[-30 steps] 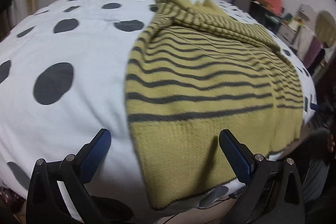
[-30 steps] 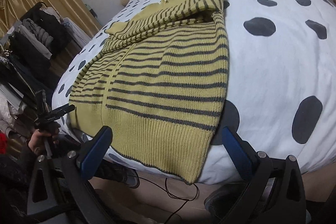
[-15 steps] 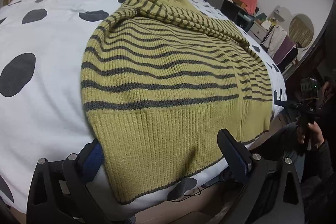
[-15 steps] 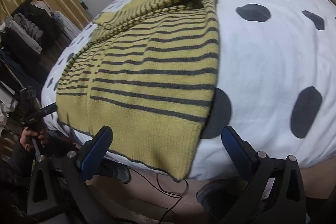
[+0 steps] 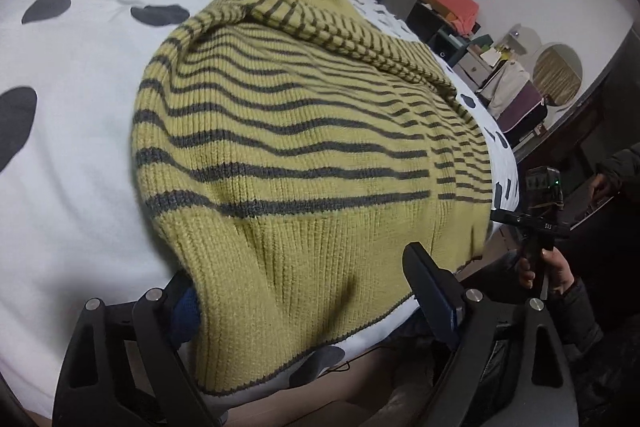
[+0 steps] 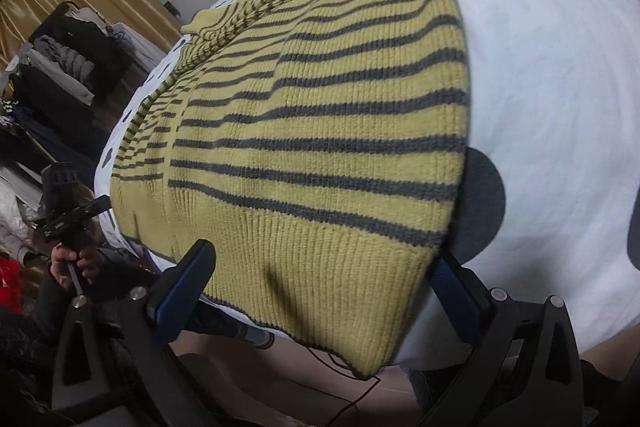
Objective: Fold large clothes
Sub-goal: 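Open the right tool and withdraw it from the folded cardigan, then grasp the ribbed hem of the striped cardigan with both tools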
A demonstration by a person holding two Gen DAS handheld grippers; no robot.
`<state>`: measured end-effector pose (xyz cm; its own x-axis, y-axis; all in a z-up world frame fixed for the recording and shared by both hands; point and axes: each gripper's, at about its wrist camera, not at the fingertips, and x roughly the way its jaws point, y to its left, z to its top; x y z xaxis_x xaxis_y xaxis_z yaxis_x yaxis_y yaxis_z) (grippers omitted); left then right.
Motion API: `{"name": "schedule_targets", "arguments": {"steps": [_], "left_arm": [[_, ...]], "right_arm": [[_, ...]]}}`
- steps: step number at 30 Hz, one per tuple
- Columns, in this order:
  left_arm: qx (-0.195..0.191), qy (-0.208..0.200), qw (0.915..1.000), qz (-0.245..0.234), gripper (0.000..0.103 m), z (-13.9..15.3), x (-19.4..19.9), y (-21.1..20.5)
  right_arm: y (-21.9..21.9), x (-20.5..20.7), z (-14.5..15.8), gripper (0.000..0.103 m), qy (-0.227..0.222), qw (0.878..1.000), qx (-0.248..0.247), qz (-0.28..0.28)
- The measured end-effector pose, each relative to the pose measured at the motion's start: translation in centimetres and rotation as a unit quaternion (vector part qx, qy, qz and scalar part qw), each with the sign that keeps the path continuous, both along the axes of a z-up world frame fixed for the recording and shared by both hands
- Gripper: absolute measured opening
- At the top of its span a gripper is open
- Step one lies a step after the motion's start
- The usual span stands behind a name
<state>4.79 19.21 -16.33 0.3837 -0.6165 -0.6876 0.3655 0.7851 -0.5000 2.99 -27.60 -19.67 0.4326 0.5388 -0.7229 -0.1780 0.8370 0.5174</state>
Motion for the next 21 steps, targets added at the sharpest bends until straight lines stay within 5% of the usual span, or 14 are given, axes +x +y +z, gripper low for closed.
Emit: {"name": "schedule_targets", "arguments": {"steps": [16,19,21], "left_arm": [[-0.026,0.026,0.9992,0.015,0.088,-0.5,0.7,0.5],[-0.049,0.045,0.9976,0.017,0.086,-0.4,1.4,1.0],[-0.066,0.062,0.9956,0.023,0.074,-0.6,1.8,1.8]], "right_arm": [[-0.1,-0.1,-0.4,0.099,0.006,1.0,0.017,0.004],[-0.3,0.2,-0.5,0.087,0.011,1.0,0.023,-0.003],[-0.9,0.2,-0.6,0.072,0.014,0.999,0.028,-0.013]]}}
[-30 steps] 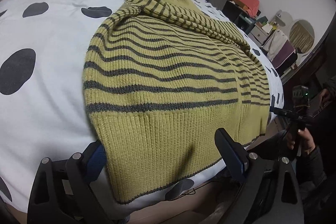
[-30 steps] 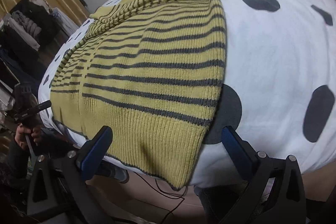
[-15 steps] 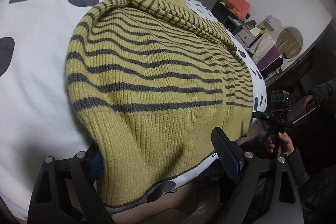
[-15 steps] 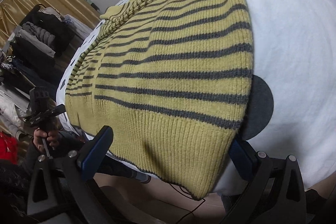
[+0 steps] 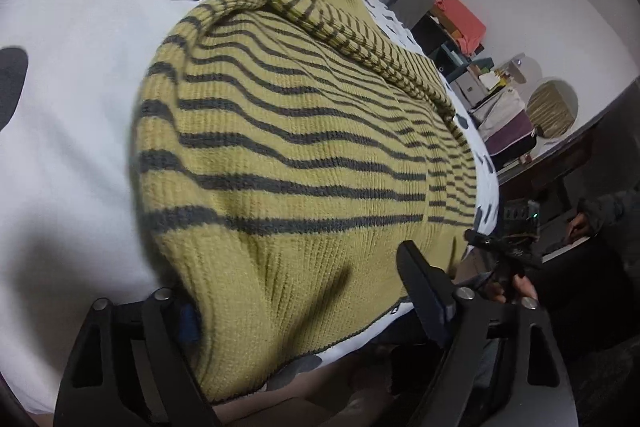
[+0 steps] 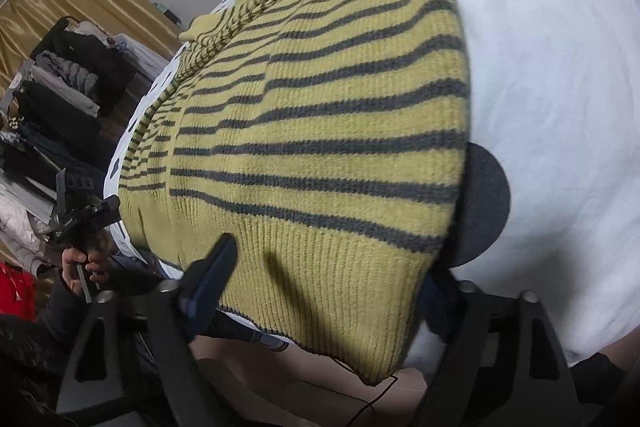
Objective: Fold large clothes
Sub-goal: 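Grasp the ribbed hem of the striped cardigan with both tools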
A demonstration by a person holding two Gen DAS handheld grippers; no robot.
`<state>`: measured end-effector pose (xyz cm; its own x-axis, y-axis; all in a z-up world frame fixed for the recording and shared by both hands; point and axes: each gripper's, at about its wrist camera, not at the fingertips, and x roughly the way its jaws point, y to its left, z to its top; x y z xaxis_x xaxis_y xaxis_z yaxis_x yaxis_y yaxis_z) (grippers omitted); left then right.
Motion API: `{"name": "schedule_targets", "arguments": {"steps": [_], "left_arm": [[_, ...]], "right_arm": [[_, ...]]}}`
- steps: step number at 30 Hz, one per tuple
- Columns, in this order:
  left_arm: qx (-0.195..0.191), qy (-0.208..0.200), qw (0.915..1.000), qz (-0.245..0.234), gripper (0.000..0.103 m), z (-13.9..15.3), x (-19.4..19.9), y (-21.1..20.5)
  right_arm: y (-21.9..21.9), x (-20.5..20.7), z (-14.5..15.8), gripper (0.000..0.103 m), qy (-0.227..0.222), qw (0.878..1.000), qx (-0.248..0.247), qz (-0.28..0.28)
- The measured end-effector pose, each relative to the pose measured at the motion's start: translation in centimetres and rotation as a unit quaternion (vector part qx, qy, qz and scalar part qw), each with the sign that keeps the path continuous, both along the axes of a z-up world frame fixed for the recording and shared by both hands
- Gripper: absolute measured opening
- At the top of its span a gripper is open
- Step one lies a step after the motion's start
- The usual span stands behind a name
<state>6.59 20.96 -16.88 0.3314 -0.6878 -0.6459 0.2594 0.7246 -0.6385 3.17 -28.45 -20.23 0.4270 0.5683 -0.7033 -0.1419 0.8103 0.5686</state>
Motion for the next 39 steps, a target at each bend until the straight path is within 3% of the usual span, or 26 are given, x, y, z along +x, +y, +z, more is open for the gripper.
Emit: {"name": "schedule_targets", "arguments": {"steps": [1,3,4,7,8,10,12,17,19,21,23,26,31,32,39], "left_arm": [[-0.002,0.008,1.0,0.004,0.07,-0.1,0.1,0.5],[0.006,0.014,0.9999,0.007,0.047,-0.2,0.2,1.1],[0.009,0.016,0.9998,0.009,0.041,-0.2,0.2,1.4],[-0.015,0.026,0.9995,0.014,0.037,-0.5,0.3,2.4],[-0.017,0.028,0.9994,0.015,0.039,-0.5,0.3,2.4],[-0.022,0.022,0.9995,0.008,0.053,-0.3,0.1,2.0],[-0.035,0.016,0.9993,-0.004,0.081,-0.2,-0.1,1.4],[-0.003,0.004,0.9999,-0.016,0.083,0.1,0.1,-0.3],[0.0,0.009,0.9999,-0.012,0.073,0.1,0.1,-0.1],[0.006,0.01,0.9999,-0.005,0.053,-0.1,0.0,0.5],[0.008,0.016,0.9998,0.003,0.04,-0.4,0.0,1.1],[0.002,0.023,0.9997,0.009,0.035,-0.7,0.0,1.4],[0.01,0.032,0.9994,0.0,0.024,-1.3,0.3,0.8],[0.005,0.04,0.9992,0.0,0.016,-1.5,0.5,0.9],[0.003,0.055,0.9985,0.004,0.011,-1.3,0.4,0.9]], "right_arm": [[-0.3,0.0,-0.1,0.07,0.003,1.0,0.006,-0.005],[-0.3,0.0,-0.1,0.07,0.004,1.0,0.01,-0.006],[-0.2,0.0,-0.1,0.07,0.003,1.0,0.009,-0.003],[0.1,0.0,0.0,0.07,0.0,1.0,0.015,0.006],[0.1,0.0,0.0,0.07,0.002,1.0,0.017,0.006],[-0.1,0.2,-0.4,0.07,0.011,0.999,0.031,0.002],[-0.3,0.2,-0.6,0.07,0.016,0.999,0.039,0.0],[-0.5,0.5,-0.9,0.066,0.023,0.998,0.051,-0.001],[-0.4,0.5,-0.9,0.054,0.022,0.999,0.048,0.001],[-0.4,0.4,-1.0,0.036,0.022,0.999,0.044,0.002],[-0.3,0.4,-0.9,0.031,0.022,0.999,0.042,0.006],[-0.1,0.2,-0.6,0.02,0.011,0.999,0.035,0.011],[0.1,0.1,-0.5,0.016,0.007,0.999,0.037,0.014],[0.2,0.1,-0.5,0.016,0.007,0.999,0.038,0.013],[-0.4,0.0,-0.7,0.014,0.017,0.998,0.063,0.006]]}}
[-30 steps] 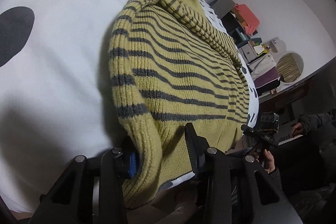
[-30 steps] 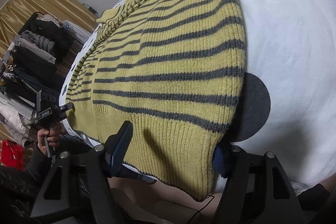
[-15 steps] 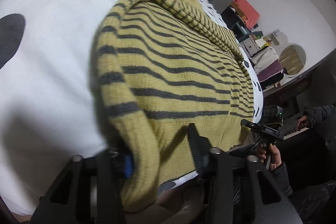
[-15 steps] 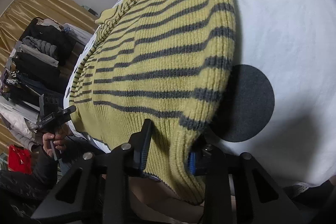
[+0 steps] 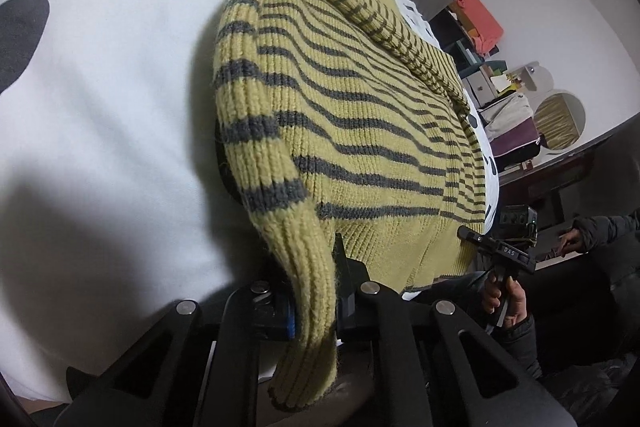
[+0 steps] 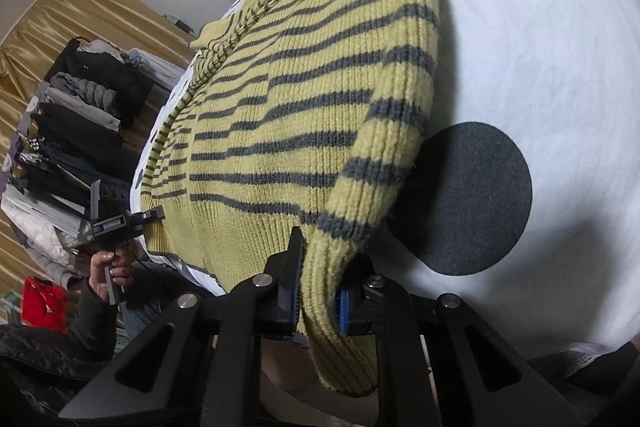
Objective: Fold large clothes
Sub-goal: 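Grasp the ribbed hem of the striped cardigan with both tools, then lift the hem with both tools and fold it over toward the collar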
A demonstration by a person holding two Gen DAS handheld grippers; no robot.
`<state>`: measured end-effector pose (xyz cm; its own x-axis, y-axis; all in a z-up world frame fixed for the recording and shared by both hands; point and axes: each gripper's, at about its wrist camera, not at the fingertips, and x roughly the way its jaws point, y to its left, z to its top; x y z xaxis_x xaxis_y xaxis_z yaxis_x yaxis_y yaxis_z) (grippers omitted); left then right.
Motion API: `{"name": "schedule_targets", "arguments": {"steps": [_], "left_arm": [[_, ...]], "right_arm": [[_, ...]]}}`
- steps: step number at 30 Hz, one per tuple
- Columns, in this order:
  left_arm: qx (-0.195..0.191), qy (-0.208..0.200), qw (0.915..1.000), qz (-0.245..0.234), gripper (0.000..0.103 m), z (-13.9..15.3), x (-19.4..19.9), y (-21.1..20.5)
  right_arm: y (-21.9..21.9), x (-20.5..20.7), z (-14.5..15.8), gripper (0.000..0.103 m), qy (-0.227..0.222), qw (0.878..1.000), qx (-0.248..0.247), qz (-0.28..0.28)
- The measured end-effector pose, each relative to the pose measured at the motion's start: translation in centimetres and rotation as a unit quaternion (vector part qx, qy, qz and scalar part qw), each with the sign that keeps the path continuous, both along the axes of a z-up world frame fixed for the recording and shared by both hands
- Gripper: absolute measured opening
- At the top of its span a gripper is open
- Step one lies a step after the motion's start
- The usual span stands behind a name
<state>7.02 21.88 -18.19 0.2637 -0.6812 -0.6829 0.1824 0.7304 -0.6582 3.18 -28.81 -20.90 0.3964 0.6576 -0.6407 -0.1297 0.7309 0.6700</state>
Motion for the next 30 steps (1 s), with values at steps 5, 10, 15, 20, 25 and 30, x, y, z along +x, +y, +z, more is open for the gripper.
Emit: {"name": "schedule_targets", "arguments": {"steps": [5,10,15,20,25,30], "left_arm": [[0.016,-0.01,0.9998,0.0,0.013,0.7,-0.4,-0.2],[-0.016,0.004,0.9997,0.019,0.016,-0.1,-0.5,0.5],[-0.029,0.009,0.9993,0.023,0.013,-0.3,-0.6,0.8],[-0.042,0.006,0.9991,0.009,0.01,0.9,-0.4,0.8],[-0.046,-0.051,0.9976,-0.012,0.01,6.4,0.2,0.1],[-0.041,-0.104,0.9935,-0.022,0.009,12.4,2.8,-0.9]], "right_arm": [[-0.2,0.1,-0.1,0.014,0.004,1.0,0.004,-0.001],[-0.5,0.1,-0.4,0.025,0.008,1.0,-0.001,-0.003],[-0.1,-0.2,-0.1,0.014,0.002,1.0,-0.012,0.005],[-0.3,-0.3,1.5,0.012,-0.002,0.999,0.046,0.009],[-0.4,0.2,6.6,0.012,-0.032,0.997,0.058,0.025],[-0.4,2.3,11.4,0.012,-0.051,0.994,0.09,0.023]]}}
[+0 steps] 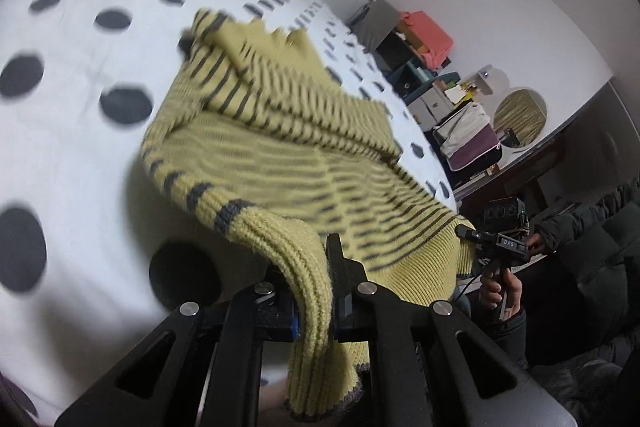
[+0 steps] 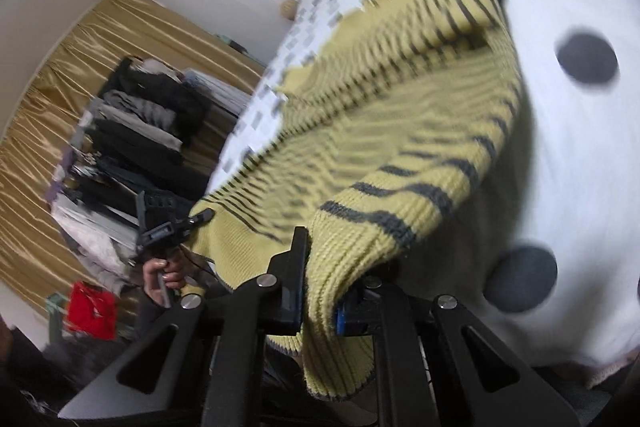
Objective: Fold large clothes
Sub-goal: 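Lift the hem with both tools and fold it over toward the collar, then open both tools and release the folded hem onto the cardigan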
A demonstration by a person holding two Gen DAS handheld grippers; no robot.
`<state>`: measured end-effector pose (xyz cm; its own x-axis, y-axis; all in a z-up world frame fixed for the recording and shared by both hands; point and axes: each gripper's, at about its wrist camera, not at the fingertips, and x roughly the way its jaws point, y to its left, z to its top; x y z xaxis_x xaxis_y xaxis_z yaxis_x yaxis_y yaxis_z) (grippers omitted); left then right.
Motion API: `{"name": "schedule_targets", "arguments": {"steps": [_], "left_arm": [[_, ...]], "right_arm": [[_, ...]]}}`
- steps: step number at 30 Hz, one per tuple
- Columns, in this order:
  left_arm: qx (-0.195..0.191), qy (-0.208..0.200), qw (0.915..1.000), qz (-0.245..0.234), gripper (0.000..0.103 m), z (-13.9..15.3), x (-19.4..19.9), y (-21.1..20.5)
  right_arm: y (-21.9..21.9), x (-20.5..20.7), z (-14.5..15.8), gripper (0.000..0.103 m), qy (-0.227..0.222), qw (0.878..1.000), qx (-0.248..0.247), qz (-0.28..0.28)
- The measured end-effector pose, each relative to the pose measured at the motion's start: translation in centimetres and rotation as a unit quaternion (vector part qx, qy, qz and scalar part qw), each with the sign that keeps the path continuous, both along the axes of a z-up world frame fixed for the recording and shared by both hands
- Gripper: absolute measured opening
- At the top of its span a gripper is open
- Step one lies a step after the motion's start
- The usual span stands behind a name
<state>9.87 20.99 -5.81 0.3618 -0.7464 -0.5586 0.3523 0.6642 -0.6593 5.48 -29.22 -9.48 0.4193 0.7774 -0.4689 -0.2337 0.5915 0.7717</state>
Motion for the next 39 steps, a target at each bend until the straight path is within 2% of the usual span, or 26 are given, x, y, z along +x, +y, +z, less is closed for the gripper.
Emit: {"name": "schedule_targets", "arguments": {"steps": [4,7,12,16,20,23,26,28,30,32,33,34,35,37,39], "left_arm": [[0.003,-0.024,0.9996,0.017,0.009,3.4,3.6,0.0],[-0.001,-0.023,0.9988,0.043,0.009,5.1,6.7,0.3],[0.013,-0.009,0.9955,0.093,0.009,5.9,13.6,0.4],[0.054,0.001,0.9903,0.128,0.009,5.4,20.1,-1.1],[0.091,-0.005,0.986,0.139,0.009,4.5,25.2,-3.4],[0.109,-0.007,0.9833,0.146,0.009,3.3,29.0,-4.8],[0.097,0.026,0.9818,0.161,0.01,1.1,33.2,-4.9],[0.085,0.068,0.9791,0.172,0.013,-1.1,35.8,-4.2],[0.08,0.094,0.9739,0.191,0.028,-2.9,37.4,-3.4],[0.073,0.093,0.9709,0.208,0.052,-3.7,38.1,-2.7],[0.069,0.089,0.97,0.215,0.07,-3.9,38.4,-2.4],[0.078,0.078,0.9662,0.233,0.076,-3.8,38.6,-1.9],[0.084,0.064,0.9633,0.247,0.078,-3.5,38.6,-1.5],[0.094,0.048,0.961,0.255,0.079,-2.9,38.6,-1.0],[0.118,0.031,0.9563,0.265,0.079,-1.9,37.9,-0.6]], "right_arm": [[-1.2,2.7,3.1,0.012,0.004,0.999,0.03,-0.01],[-2.5,5.4,4.4,0.012,0.016,0.998,0.058,-0.016],[-4.4,11.6,5.8,0.012,0.043,0.996,0.069,-0.029],[-5.9,17.2,5.8,0.012,0.066,0.995,0.06,-0.046],[-6.4,22.5,5.6,0.01,0.072,0.995,0.044,-0.058],[-6.6,26.7,4.2,0.01,0.089,0.993,0.043,-0.062],[-8.1,30.8,1.8,0.01,0.121,0.986,0.078,-0.081],[-9.0,33.1,-0.8,0.01,0.15,0.979,0.097,-0.095],[-9.2,34.5,-3.4,0.015,0.182,0.973,0.098,-0.098],[-9.7,35.1,-5.7,0.015,0.2,0.968,0.107,-0.107],[-10.1,35.1,-6.4,0.017,0.199,0.966,0.118,-0.111],[-10.5,35.1,-6.7,0.018,0.192,0.965,0.133,-0.116],[-10.8,34.9,-6.8,0.023,0.185,0.965,0.143,-0.12],[-11.4,34.5,-6.2,0.038,0.158,0.969,0.14,-0.127],[-11.9,33.5,-4.6,0.074,0.122,0.976,0.113,-0.143]]}}
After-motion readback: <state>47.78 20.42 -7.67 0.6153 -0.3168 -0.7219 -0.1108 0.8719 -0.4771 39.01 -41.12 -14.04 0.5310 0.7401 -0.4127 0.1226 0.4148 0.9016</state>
